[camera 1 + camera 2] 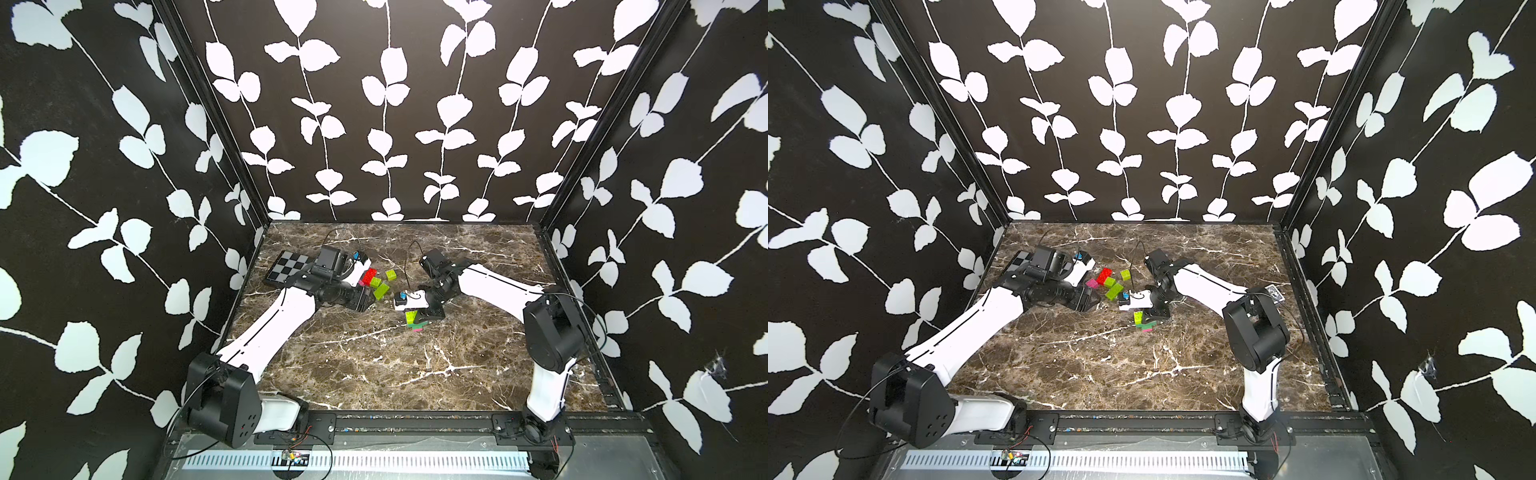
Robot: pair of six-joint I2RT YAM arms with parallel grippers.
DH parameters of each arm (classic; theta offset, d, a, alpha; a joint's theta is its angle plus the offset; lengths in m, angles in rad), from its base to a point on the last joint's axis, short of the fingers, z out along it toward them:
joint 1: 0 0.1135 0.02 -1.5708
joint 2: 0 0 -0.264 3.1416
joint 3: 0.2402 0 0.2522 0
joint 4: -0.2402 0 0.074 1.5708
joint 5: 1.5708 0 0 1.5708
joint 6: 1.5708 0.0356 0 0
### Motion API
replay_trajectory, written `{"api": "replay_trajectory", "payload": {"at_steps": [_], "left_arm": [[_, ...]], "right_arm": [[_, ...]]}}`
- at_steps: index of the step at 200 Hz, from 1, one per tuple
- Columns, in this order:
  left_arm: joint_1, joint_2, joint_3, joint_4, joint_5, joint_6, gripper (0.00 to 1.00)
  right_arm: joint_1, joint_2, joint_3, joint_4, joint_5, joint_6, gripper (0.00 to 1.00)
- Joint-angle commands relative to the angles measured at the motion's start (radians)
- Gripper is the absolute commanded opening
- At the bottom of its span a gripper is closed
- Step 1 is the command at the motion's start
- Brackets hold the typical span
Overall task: Assemble a carrot with lego
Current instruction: Assemble the lego brick with the lego brick.
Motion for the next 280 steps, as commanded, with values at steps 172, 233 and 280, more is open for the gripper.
{"api": "replay_trajectory", "payload": {"at_steps": [172, 233, 280], "left_arm": [[0.004, -0.021, -0.042, 0.024, -0.032, -0.022, 0.64], [0.005, -0.045, -0.059, 0.001, -0.138, -0.03, 0.64], [0.005, -0.074, -0.081, 0.007, -0.152, -0.042, 0.64]], "right_arm": [[0.027, 0.143, 0.024, -0.088, 0.228, -0.016, 0.16], [0.046, 0.18, 0.046, -0.134, 0.271, 0.006, 0.14], [0.046, 0.229, 0.039, -0.153, 0.303, 0.018, 0.14]]}}
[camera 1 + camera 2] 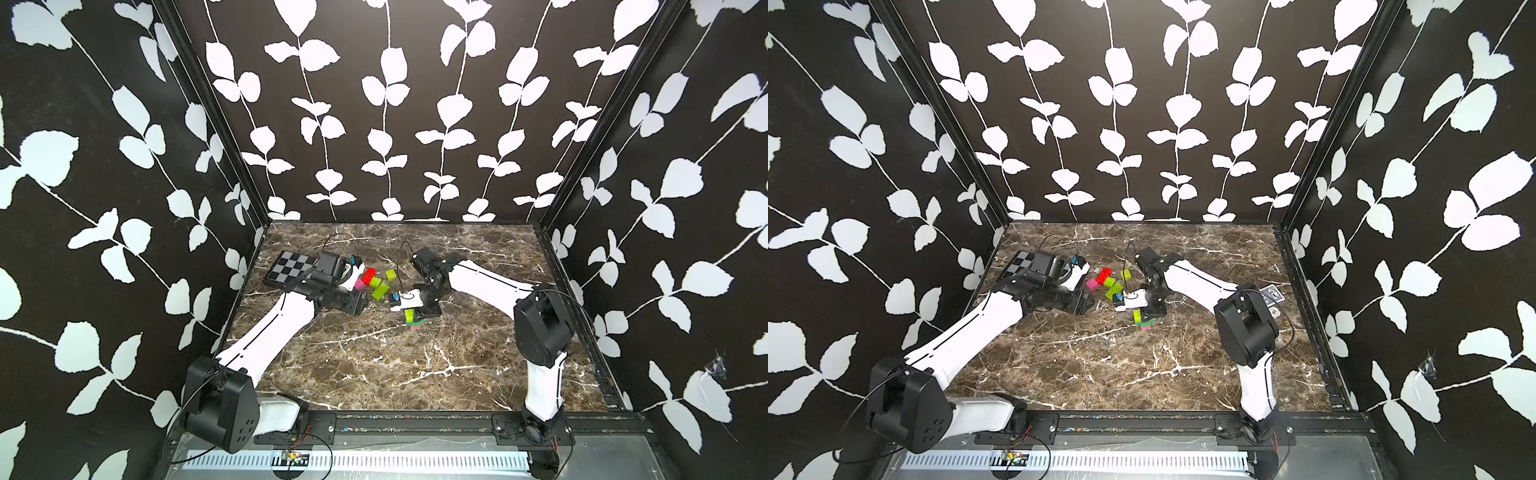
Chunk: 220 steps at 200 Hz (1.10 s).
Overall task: Assemble a carrot with lego
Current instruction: Assemble the lego brick with the lego brick.
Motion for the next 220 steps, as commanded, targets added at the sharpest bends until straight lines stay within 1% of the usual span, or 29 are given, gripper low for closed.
{"api": "replay_trajectory", "payload": {"at_steps": [1, 21, 52, 83, 112, 137, 147, 163, 190, 220], "left_arm": [[0.004, -0.044, -0.022, -0.003, -0.023, -0.011, 0.64], [0.004, -0.052, -0.027, 0.0, -0.024, -0.016, 0.64], [0.004, -0.057, -0.029, 0.003, -0.011, -0.022, 0.64], [0.004, -0.06, -0.036, 0.005, -0.007, -0.022, 0.64], [0.005, -0.053, -0.036, 0.009, 0.01, -0.021, 0.64], [0.003, -0.055, -0.023, 0.005, 0.017, -0.017, 0.64], [0.004, -0.055, -0.015, 0.002, 0.022, -0.016, 0.64], [0.004, -0.054, -0.003, 0.0, 0.028, -0.016, 0.64], [0.004, -0.048, 0.019, -0.003, 0.042, -0.01, 0.64], [0.004, -0.031, 0.047, -0.003, 0.04, 0.002, 0.65]], "right_arm": [[0.007, 0.146, -0.081, -0.048, 0.172, 0.014, 0.14], [0.009, 0.165, -0.091, -0.05, 0.192, 0.014, 0.13], [0.016, 0.21, -0.097, -0.067, 0.256, 0.03, 0.12], [0.02, 0.202, -0.13, -0.035, 0.256, 0.038, 0.11], [0.018, 0.178, -0.119, -0.025, 0.25, 0.054, 0.12], [0.015, 0.089, -0.132, 0.036, 0.198, 0.062, 0.22], [0.013, 0.051, -0.132, 0.056, 0.177, 0.071, 0.27], [0.01, 0.001, -0.129, 0.078, 0.123, 0.081, 0.33], [0.009, -0.056, -0.133, 0.126, 0.058, 0.106, 0.43], [0.009, -0.108, -0.13, 0.145, 0.027, 0.121, 0.53]]}}
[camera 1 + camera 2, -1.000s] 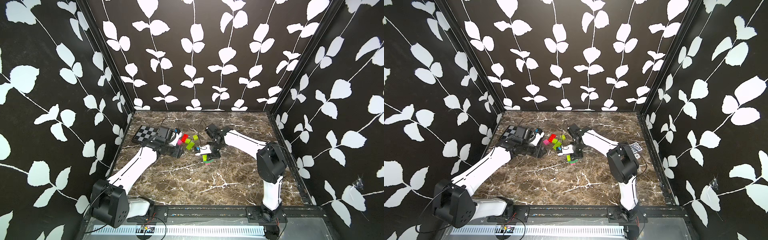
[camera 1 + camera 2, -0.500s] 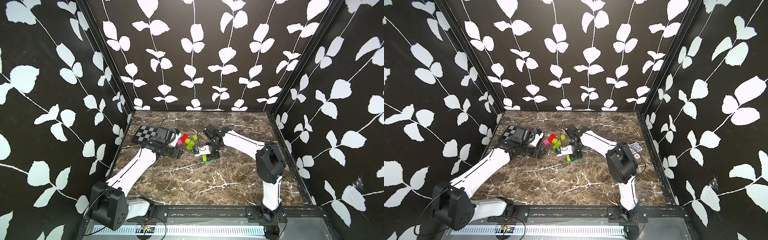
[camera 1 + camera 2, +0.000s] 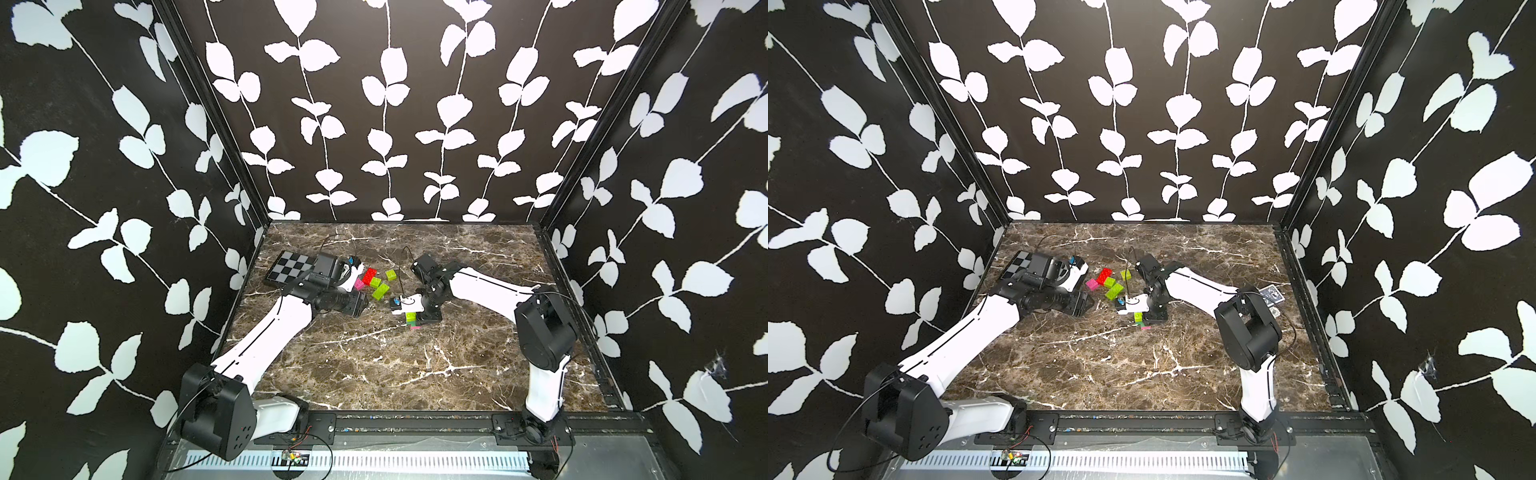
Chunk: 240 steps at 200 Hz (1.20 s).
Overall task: Assemble a carrot with lego
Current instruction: Assemble the lego brick with the lego brick, then pick up the lego brick from the center of the board.
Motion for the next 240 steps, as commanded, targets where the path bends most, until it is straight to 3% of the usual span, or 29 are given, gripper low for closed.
{"api": "replay_trajectory", "payload": {"at_steps": [1, 41, 81, 106, 131, 188, 240], "left_arm": [[0.005, -0.002, 0.043, -0.001, 0.013, 0.016, 0.65], [0.004, 0.08, 0.081, 0.044, 0.007, 0.004, 0.65], [0.003, 0.288, 0.231, 0.035, -0.053, 0.034, 0.66], [0.004, 0.422, 0.333, 0.032, -0.106, 0.056, 0.66], [0.004, 0.555, 0.459, 0.006, -0.141, 0.079, 0.65], [0.004, 0.83, 0.728, -0.08, -0.162, 0.107, 0.67], [0.003, 0.942, 0.809, -0.119, -0.203, 0.127, 0.64]], "right_arm": [[-0.003, -0.054, -0.015, 0.028, -0.031, 0.028, 0.54], [-0.03, -0.194, -0.07, 0.1, -0.111, 0.116, 0.7], [-0.123, -0.434, -0.295, 0.45, -0.23, 0.449, 0.79], [-0.169, -0.513, -0.377, 0.573, -0.193, 0.608, 0.79], [-0.182, -0.538, -0.41, 0.582, -0.14, 0.648, 0.79], [-0.184, -0.524, -0.444, 0.59, -0.171, 0.676, 0.77], [-0.185, -0.519, -0.446, 0.575, -0.174, 0.685, 0.77]]}}
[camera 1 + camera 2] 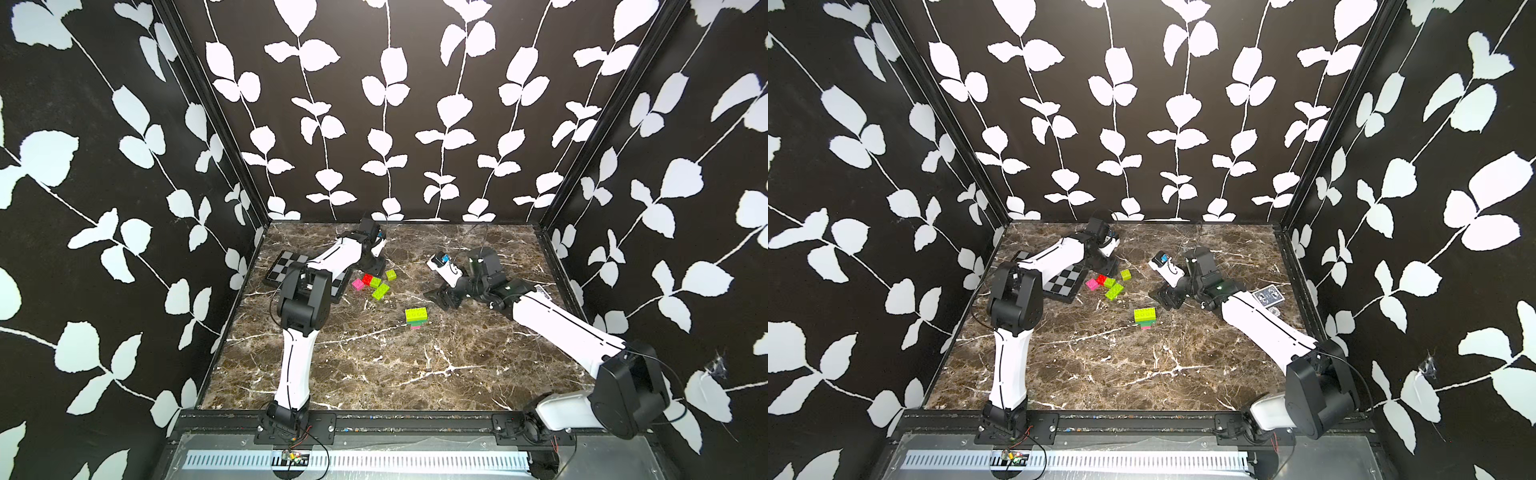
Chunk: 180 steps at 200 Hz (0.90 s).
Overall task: Assemble a carrot with lego
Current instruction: Pick up the lego brick from the center of the board.
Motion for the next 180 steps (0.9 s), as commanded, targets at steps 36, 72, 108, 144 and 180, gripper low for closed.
{"api": "replay_trajectory", "payload": {"at_steps": [36, 72, 108, 144, 180], "left_arm": [[0.005, 0.011, 0.022, -0.067, -0.079, 0.038, 0.59], [0.006, 0.012, 0.006, -0.075, -0.098, 0.047, 0.56], [0.007, 0.019, 0.004, -0.073, -0.096, 0.05, 0.5], [0.009, 0.023, 0.018, -0.067, -0.081, 0.053, 0.37], [0.007, -0.058, 0.006, -0.008, -0.075, 0.065, 0.24]], "right_arm": [[-0.003, 0.021, -0.031, 0.034, -0.029, 0.05, 0.76], [-0.004, 0.032, -0.032, 0.032, -0.029, 0.068, 0.75], [-0.003, 0.04, -0.033, 0.027, -0.029, 0.079, 0.74], [-0.002, 0.031, -0.039, 0.025, 0.007, 0.103, 0.74], [-0.023, -0.046, -0.115, 0.11, 0.11, 0.223, 0.76]]}}
